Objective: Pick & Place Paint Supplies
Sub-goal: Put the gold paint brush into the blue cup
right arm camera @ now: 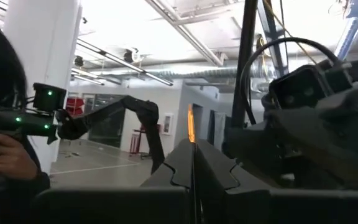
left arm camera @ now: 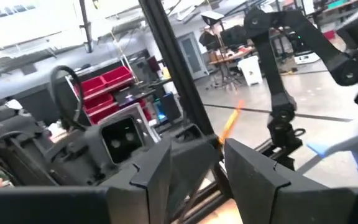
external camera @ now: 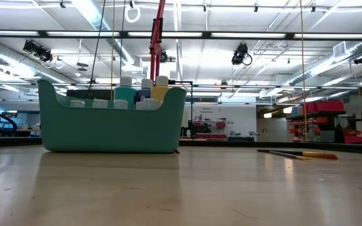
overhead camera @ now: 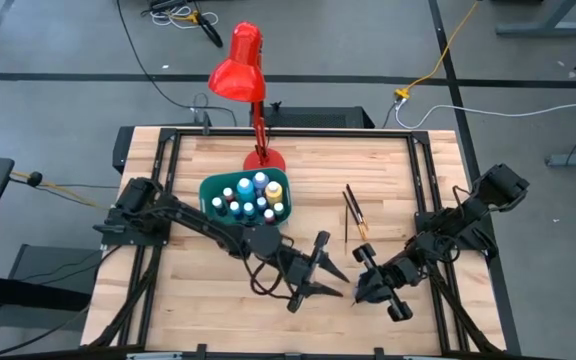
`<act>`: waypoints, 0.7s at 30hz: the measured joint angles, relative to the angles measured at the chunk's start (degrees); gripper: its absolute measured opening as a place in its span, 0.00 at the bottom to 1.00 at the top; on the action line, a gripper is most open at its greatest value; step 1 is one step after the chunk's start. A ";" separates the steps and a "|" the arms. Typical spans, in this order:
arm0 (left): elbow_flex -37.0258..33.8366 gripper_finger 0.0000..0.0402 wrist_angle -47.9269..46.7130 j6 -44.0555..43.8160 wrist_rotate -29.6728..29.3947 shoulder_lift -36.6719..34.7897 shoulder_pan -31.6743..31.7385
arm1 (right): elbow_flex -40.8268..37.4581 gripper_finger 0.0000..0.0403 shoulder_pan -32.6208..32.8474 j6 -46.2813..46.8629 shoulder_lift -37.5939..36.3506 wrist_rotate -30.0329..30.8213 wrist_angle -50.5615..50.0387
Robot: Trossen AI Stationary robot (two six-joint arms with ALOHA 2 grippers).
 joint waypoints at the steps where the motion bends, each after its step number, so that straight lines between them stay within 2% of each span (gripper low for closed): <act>1: 0.03 0.39 0.26 -0.11 0.02 0.00 0.02 | 0.00 0.03 -0.13 -0.15 0.02 0.75 0.00; 6: 0.04 0.39 0.15 0.57 2.45 0.00 -0.01 | 0.00 0.03 -1.47 -1.41 0.02 5.35 0.00; 17: 0.04 0.38 0.64 1.27 2.16 0.00 0.00 | 0.10 0.03 -5.24 -0.88 0.02 3.80 0.04; 21: 0.04 0.32 0.71 2.42 0.91 -0.02 -0.02 | 1.20 0.03 -5.79 -0.89 0.07 3.06 -0.27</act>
